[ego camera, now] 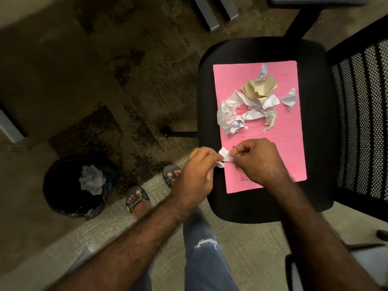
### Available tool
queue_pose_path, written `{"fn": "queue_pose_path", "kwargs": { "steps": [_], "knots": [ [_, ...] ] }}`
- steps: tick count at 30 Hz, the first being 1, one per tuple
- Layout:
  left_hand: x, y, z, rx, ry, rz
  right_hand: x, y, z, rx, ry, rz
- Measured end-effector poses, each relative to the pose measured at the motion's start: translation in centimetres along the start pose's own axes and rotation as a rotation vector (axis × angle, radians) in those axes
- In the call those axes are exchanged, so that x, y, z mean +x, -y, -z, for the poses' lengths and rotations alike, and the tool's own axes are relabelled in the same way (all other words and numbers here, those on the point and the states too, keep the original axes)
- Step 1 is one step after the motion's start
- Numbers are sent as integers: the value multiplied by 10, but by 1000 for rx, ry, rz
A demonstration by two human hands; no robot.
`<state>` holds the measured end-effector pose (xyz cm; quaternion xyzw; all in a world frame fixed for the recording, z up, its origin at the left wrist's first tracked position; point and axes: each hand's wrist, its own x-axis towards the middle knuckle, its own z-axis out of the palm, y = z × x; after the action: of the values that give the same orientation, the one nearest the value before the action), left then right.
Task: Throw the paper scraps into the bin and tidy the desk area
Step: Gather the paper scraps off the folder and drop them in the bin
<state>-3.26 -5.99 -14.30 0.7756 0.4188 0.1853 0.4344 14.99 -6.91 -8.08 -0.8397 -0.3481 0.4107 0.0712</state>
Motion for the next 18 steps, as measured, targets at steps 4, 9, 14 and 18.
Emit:
{"fn": "queue_pose_path", "kwargs": {
  "steps": [4,9,14,18],
  "knots": [
    [-19,27,27,6,-55,119,-4,29,-19,-24,55,55],
    [-45,58,60,1,-159,231,-10,68,-53,-64,122,143],
    [-72,89,89,-3,-277,342,-15,105,-101,-169,176,245],
    [-99,110,112,-4,-364,403,-15,133,-143,-242,240,281]
  ]
}}
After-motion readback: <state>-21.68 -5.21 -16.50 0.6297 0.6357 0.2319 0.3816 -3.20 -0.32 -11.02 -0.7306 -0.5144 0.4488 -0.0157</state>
